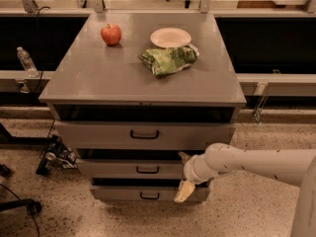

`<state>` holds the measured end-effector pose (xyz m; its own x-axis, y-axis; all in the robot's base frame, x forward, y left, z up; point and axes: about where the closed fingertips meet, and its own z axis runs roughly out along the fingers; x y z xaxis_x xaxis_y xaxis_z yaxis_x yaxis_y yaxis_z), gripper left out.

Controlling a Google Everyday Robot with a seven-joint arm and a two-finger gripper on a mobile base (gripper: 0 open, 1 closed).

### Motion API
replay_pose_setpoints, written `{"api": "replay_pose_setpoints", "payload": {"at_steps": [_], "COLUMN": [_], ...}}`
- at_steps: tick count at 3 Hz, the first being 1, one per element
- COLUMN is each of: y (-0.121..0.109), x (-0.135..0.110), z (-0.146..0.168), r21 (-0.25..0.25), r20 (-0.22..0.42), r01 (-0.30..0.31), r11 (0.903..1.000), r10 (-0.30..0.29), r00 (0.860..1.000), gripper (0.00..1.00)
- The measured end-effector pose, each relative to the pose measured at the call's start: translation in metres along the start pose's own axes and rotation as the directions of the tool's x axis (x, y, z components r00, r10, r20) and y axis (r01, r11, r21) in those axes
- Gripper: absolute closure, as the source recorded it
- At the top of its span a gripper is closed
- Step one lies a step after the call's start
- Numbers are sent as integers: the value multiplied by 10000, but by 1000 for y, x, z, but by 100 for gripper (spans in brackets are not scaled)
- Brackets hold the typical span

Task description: Open middle drawer

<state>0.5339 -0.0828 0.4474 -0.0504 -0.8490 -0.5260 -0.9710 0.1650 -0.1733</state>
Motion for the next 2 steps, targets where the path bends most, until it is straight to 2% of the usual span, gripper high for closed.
{"api": "replay_pose_setpoints", "payload": {"at_steps": [2], "y": [-14], "x": [10], "z": [24], "r21": [70], "r20": [-357], "r01": [-174], "r11": [9998], "r10": [176], "r00": [9992], "gripper": [0]}}
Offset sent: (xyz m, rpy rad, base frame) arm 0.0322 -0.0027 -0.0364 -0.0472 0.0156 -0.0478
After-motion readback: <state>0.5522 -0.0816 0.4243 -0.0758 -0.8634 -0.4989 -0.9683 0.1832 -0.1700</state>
